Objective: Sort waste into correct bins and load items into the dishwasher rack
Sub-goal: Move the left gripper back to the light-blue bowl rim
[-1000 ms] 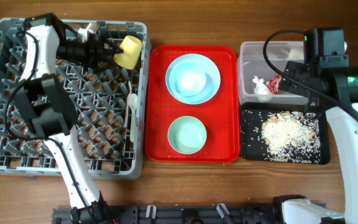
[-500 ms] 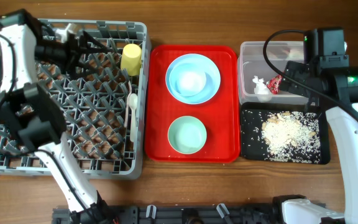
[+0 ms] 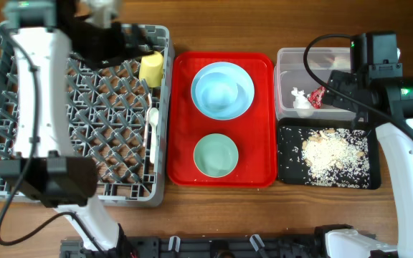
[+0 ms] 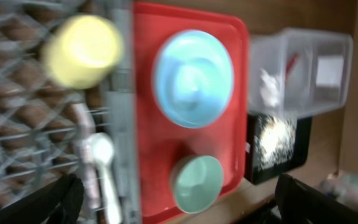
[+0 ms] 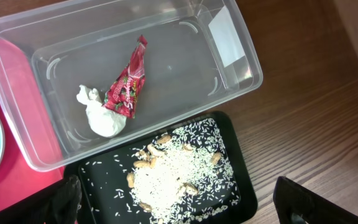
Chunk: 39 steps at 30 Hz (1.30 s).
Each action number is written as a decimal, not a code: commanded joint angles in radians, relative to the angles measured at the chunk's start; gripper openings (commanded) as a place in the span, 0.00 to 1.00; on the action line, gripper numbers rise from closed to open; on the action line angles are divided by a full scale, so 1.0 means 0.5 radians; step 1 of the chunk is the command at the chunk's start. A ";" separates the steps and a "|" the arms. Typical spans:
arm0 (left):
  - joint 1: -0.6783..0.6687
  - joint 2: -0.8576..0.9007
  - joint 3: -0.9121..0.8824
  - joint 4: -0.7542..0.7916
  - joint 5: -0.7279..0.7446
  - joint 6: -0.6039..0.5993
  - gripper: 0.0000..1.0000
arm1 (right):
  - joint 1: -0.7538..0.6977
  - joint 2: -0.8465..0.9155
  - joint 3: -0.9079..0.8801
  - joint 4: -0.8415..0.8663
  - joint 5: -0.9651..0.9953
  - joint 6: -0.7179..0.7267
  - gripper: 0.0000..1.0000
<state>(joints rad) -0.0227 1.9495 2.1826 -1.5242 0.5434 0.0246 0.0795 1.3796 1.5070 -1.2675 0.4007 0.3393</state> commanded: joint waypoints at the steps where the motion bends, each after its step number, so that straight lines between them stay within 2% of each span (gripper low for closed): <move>1: -0.258 0.029 -0.008 0.061 0.050 -0.080 1.00 | -0.005 -0.021 0.008 0.005 -0.005 0.002 1.00; 3: -0.414 0.071 -0.008 0.101 0.035 -0.066 0.99 | -0.005 -0.021 0.008 0.005 -0.005 0.002 1.00; 4: -0.465 0.091 -0.008 0.116 0.024 -0.066 0.93 | -0.005 -0.021 0.008 0.005 -0.005 0.002 1.00; 5: -0.537 0.114 -0.008 0.140 0.008 -0.067 0.83 | -0.005 -0.021 0.008 0.005 -0.005 0.002 1.00; 6: -0.604 0.141 -0.008 0.166 -0.018 -0.067 0.65 | -0.005 -0.021 0.008 0.005 -0.005 0.002 1.00; 7: -0.671 0.170 -0.008 0.200 -0.062 -0.068 0.53 | -0.005 -0.021 0.008 0.005 -0.005 0.002 1.00; 9: -0.796 0.236 -0.008 0.272 -0.208 -0.113 0.45 | -0.005 -0.021 0.008 0.005 -0.005 0.002 1.00; 13: -1.001 0.391 -0.008 0.421 -0.616 -0.349 0.36 | -0.005 -0.021 0.008 0.005 -0.005 0.002 1.00; 17: -1.153 0.560 -0.008 0.524 -0.845 -0.396 0.27 | -0.005 -0.021 0.008 0.005 -0.005 0.003 1.00; 19: -1.203 0.637 -0.008 0.554 -0.935 -0.397 0.27 | -0.005 -0.021 0.008 0.005 -0.005 0.002 1.00; 23: -1.243 0.751 -0.008 0.575 -1.143 -0.559 0.27 | -0.005 -0.021 0.008 0.005 -0.005 0.002 0.99; 26: -1.243 0.813 -0.008 0.590 -1.133 -0.652 0.27 | -0.005 -0.021 0.008 0.005 -0.005 0.002 1.00; 39: -1.265 0.957 -0.039 0.619 -1.119 -0.650 0.29 | -0.005 -0.021 0.008 0.005 -0.005 0.002 1.00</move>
<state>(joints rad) -0.6479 2.3882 2.1818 -1.2205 -0.0029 -0.2813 0.0795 1.3796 1.5070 -1.2675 0.4004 0.3393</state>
